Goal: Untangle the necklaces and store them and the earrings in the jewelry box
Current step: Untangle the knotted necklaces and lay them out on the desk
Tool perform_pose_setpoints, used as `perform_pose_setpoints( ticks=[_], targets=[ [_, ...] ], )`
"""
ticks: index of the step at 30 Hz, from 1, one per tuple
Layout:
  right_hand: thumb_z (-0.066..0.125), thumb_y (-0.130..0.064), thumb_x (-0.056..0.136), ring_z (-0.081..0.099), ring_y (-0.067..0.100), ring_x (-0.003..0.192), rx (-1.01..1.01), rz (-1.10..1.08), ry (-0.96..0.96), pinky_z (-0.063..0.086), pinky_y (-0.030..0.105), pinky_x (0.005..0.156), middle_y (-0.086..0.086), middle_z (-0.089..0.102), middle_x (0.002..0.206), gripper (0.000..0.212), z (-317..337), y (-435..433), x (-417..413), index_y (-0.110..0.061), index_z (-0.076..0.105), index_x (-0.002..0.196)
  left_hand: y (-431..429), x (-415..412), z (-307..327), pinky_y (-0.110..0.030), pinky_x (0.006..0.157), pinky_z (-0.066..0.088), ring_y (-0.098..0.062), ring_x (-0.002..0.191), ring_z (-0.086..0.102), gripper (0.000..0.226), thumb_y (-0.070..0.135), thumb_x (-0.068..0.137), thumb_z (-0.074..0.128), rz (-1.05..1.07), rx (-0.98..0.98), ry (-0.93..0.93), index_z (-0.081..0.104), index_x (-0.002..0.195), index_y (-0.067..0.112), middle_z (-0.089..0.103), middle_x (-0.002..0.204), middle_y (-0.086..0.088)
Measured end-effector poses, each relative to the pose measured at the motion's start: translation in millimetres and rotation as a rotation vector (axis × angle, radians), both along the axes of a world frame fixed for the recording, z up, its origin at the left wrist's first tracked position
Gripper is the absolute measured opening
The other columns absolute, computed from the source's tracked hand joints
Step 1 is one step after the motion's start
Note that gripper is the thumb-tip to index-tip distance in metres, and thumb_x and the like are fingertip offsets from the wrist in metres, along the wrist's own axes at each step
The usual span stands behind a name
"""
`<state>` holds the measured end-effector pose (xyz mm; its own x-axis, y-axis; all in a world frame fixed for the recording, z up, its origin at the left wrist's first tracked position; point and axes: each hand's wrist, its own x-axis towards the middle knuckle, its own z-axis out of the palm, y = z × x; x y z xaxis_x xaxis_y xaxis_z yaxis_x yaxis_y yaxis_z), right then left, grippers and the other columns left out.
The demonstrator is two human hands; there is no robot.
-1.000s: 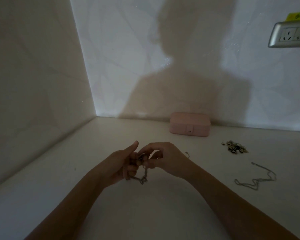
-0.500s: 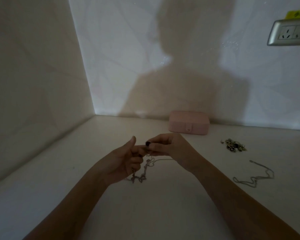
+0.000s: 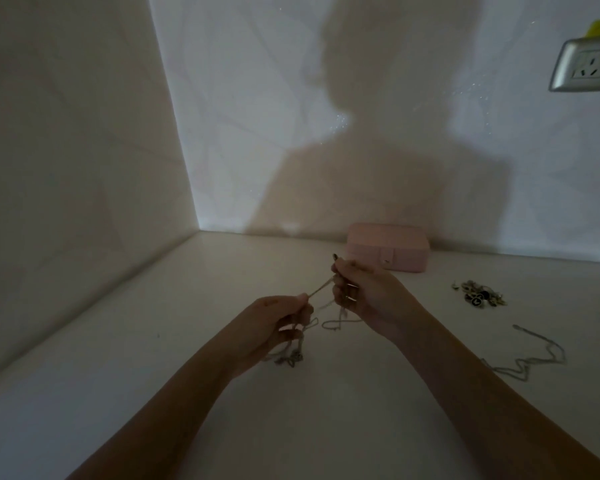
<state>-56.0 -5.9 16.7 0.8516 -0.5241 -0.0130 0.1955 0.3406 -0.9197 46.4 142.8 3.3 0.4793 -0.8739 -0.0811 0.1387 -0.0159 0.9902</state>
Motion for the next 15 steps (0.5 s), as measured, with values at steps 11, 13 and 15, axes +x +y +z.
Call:
perform_pose_setpoints(
  ticks=[11, 13, 15],
  targets=[
    [0.057, -0.009, 0.091, 0.059, 0.01, 0.06, -0.132, 0.109, 0.077, 0.049, 0.017, 0.054, 0.003, 0.063, 0.071, 0.013, -2.2, -1.5, -1.7, -0.006, 0.064, 0.08, 5.0, 14.0, 12.5, -0.013, 0.03, 0.025, -0.004, 0.035, 0.029, 0.02, 0.021, 0.085, 0.047, -0.006, -0.286, 0.536, 0.057, 0.07, 0.012, 0.038, 0.054, 0.004],
    [0.058, -0.007, 0.089, 0.062, 0.013, 0.068, -0.14, 0.108, 0.067, 0.051, 0.021, 0.066, 0.004, 0.064, 0.071, 0.015, -2.3, -4.3, -2.3, -0.007, 0.065, 0.076, 6.9, 19.1, 10.3, -0.014, 0.031, 0.018, -0.003, 0.036, 0.025, 0.021, 0.023, 0.087, 0.047, -0.014, -0.207, 0.422, 0.057, 0.071, 0.014, 0.036, 0.054, 0.005],
    [0.062, -0.007, 0.083, 0.062, 0.012, 0.069, -0.162, 0.114, 0.052, 0.051, 0.022, 0.07, 0.004, 0.065, 0.069, 0.018, -0.8, -5.5, -3.2, -0.012, 0.069, 0.067, 6.4, 19.9, 7.5, -0.015, 0.035, 0.021, -0.005, 0.038, 0.03, 0.023, 0.024, 0.09, 0.047, 0.043, -0.066, 0.221, 0.056, 0.072, 0.012, 0.042, 0.055, 0.004]
  ],
)
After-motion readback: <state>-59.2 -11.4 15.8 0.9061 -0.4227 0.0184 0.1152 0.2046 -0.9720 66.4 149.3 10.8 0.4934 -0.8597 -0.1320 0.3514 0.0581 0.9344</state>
